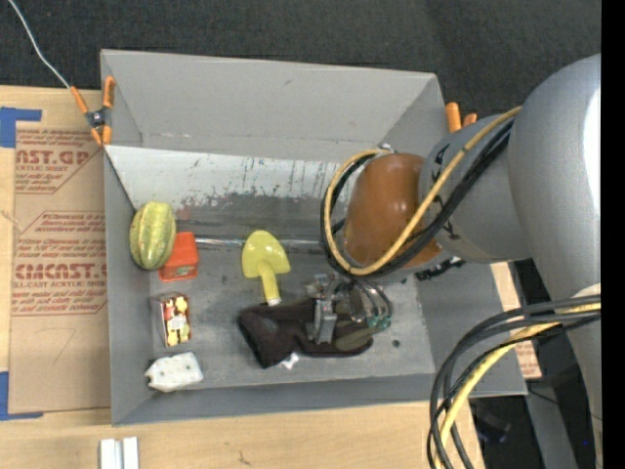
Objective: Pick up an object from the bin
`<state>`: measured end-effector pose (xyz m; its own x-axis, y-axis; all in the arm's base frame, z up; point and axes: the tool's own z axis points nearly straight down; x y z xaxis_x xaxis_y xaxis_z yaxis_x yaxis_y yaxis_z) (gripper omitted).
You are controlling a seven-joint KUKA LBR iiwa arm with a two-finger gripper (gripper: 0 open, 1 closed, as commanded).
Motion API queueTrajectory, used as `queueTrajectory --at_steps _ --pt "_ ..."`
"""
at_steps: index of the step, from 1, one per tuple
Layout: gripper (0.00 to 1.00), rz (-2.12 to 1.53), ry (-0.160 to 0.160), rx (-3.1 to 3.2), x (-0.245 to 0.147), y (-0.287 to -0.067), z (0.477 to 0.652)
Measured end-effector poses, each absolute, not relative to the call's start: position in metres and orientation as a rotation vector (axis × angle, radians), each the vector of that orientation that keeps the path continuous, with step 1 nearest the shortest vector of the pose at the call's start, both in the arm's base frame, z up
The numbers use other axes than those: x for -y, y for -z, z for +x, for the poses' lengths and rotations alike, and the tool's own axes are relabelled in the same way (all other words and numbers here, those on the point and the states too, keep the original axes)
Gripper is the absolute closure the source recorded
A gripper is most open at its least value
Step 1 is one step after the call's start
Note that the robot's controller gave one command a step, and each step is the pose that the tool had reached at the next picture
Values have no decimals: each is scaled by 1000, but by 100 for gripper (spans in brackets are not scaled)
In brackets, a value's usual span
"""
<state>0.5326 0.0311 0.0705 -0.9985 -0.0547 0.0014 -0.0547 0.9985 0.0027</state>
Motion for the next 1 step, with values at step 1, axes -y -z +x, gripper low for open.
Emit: queueTrajectory --at_steps 1 --pt "100 87 4 3139 -31 -71 533"
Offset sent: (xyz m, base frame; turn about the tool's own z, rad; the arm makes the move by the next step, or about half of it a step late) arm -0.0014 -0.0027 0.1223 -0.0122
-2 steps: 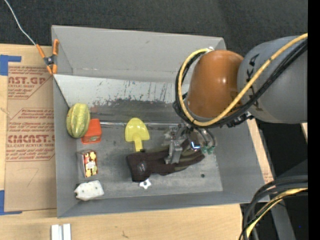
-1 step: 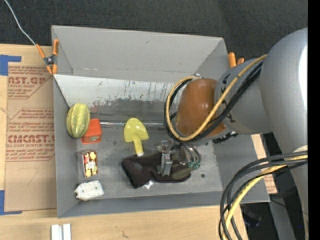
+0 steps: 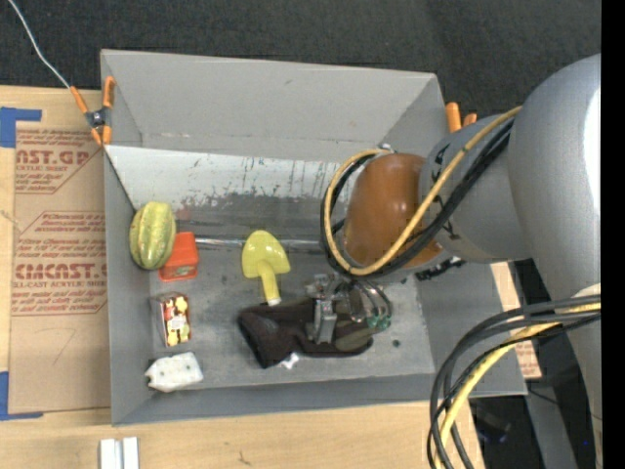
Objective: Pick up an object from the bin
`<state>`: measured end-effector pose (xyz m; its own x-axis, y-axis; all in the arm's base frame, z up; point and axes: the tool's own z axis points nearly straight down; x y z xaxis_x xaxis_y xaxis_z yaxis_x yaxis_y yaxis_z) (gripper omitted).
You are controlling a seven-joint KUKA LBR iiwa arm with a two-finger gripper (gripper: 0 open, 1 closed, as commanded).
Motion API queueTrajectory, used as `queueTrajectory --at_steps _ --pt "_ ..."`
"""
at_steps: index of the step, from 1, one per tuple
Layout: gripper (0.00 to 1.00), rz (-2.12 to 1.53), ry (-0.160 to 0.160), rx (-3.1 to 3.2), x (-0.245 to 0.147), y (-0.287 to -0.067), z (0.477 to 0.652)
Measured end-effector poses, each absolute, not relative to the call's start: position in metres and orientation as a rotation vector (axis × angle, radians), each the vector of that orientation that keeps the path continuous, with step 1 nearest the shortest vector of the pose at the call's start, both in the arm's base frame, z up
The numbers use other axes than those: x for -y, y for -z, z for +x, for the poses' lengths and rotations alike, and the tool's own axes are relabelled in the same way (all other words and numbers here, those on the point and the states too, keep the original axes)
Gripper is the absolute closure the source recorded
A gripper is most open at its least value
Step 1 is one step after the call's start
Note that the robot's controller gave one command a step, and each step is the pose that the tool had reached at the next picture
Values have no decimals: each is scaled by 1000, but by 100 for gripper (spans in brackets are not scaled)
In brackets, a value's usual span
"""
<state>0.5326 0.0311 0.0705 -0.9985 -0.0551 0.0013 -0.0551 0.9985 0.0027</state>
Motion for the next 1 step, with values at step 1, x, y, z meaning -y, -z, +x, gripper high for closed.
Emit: queueTrajectory --at_steps 1 --pt "100 98 4 3134 -30 -150 530"
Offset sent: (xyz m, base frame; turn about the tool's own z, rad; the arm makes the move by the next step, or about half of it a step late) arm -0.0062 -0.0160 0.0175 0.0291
